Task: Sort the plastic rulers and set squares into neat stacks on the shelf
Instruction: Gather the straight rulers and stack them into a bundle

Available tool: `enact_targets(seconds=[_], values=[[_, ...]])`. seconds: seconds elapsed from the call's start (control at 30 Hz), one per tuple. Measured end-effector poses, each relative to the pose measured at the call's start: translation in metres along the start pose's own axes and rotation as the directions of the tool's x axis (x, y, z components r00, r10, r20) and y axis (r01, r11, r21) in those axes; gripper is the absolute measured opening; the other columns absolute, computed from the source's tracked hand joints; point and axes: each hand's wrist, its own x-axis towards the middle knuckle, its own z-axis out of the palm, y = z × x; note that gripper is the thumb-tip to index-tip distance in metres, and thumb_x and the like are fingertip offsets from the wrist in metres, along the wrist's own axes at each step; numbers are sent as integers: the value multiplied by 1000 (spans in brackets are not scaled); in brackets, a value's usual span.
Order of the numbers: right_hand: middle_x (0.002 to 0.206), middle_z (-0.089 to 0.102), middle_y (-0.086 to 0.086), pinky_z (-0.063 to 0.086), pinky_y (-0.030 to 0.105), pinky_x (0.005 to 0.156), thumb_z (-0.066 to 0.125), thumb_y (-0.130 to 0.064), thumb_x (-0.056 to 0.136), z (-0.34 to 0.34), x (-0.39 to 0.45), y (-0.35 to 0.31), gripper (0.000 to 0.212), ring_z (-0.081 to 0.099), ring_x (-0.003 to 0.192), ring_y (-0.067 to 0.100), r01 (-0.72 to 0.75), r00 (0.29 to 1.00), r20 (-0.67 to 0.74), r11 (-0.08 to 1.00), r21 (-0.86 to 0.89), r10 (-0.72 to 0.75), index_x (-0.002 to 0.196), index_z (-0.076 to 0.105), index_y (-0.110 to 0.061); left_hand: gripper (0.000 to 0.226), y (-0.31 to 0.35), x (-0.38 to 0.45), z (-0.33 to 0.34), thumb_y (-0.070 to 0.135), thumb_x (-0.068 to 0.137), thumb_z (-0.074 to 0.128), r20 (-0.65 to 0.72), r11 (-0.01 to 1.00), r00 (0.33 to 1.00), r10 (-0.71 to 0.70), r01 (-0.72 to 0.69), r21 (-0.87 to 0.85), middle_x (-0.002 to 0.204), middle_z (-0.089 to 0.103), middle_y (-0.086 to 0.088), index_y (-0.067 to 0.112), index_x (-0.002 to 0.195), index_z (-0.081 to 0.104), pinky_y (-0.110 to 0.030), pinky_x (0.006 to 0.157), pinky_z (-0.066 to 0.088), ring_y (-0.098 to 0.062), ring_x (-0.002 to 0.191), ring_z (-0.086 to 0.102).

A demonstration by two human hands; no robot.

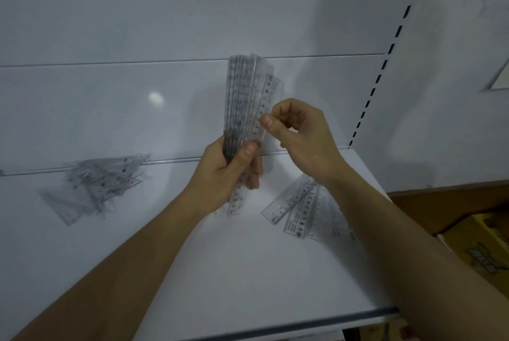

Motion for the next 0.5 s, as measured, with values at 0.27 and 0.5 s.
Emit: enact_targets(seconds=[0.27,0.5], values=[[112,63,-21,41,17,92,81,-37,80,-33,-5,-6,29,52,107,-2,224,601,696,753,-619,394,108,73,-39,22,-5,4,-13,24,97,57,-156,996,985,77,-70,53,83,58,1,12,115,54,-23,74,51,-13,74,57],[110,58,-19,40,26,95,85,-32,76,-27,-7,-8,25,46,107,2,222,591,668,705,-674,452,97,73,-37,16,-17,5,-15,14,98,57,-34,1000,999,-13,12,-14,84,57,1,10,113,54,-25,79,51,-15,79,56]])
